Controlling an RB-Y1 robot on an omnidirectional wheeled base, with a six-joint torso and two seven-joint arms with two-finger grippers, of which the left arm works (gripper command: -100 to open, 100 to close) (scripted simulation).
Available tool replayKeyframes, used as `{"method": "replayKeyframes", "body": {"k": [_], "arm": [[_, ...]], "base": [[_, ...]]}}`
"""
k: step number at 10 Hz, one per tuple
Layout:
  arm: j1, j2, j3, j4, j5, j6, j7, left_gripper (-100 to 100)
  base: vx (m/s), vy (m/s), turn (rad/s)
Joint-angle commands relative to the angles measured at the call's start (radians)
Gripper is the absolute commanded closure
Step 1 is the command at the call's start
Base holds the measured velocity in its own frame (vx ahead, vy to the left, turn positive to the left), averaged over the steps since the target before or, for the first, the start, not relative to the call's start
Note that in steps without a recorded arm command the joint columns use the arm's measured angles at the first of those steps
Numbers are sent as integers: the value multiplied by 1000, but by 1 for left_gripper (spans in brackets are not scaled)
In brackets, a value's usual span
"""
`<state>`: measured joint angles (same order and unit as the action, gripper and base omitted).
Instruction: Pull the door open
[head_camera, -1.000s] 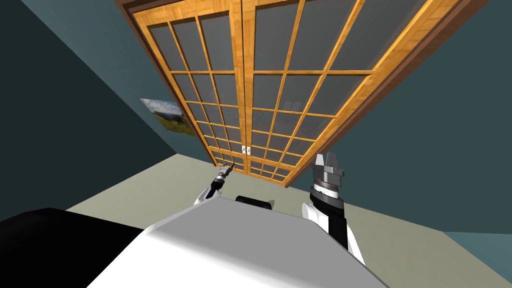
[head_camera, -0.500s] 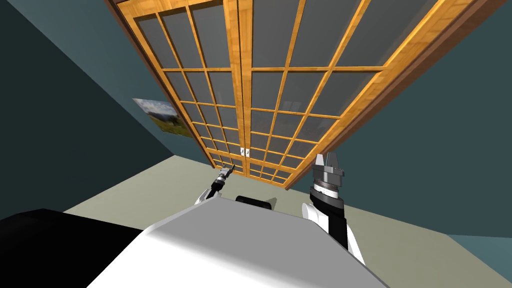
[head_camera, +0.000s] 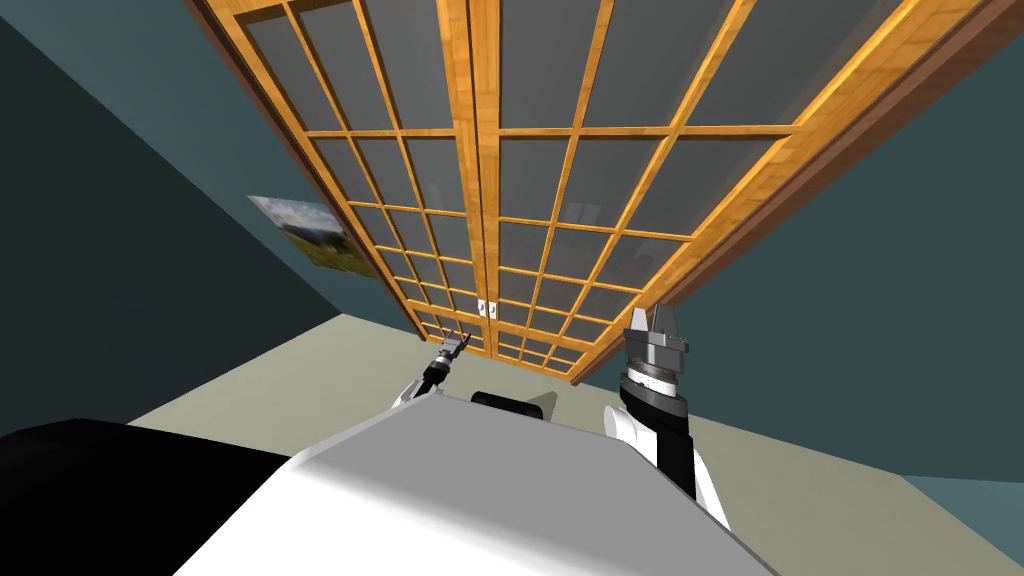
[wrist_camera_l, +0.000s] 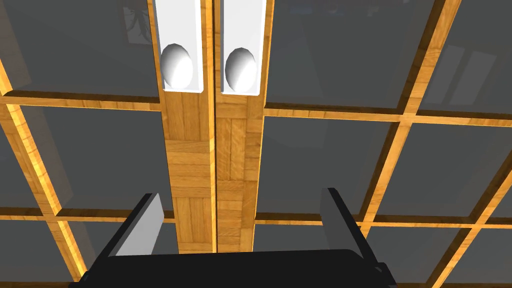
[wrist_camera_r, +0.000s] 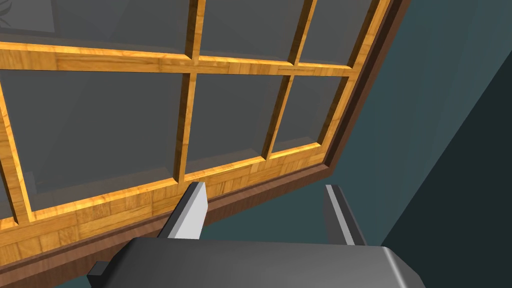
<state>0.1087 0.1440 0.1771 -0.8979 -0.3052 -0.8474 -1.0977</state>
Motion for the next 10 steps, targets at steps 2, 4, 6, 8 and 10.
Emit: {"method": "replayKeyframes", "body": {"k": [2, 4, 6, 8, 10], "arm": [[-16, 1, 4, 48, -12, -15, -50, -100], [-27, 2, 6, 78, -18, -24, -77, -100], [-31, 2, 6, 85, -20, -25, -83, -100], [-12, 6, 23, 99, -14, -23, -93, -100], [9, 10, 44, 113, -5, -17, -103, -100]], "base": [[124, 11, -18], [127, 12, -22], [115, 7, -18], [-102, 17, 24], [-174, 18, 4]]}}
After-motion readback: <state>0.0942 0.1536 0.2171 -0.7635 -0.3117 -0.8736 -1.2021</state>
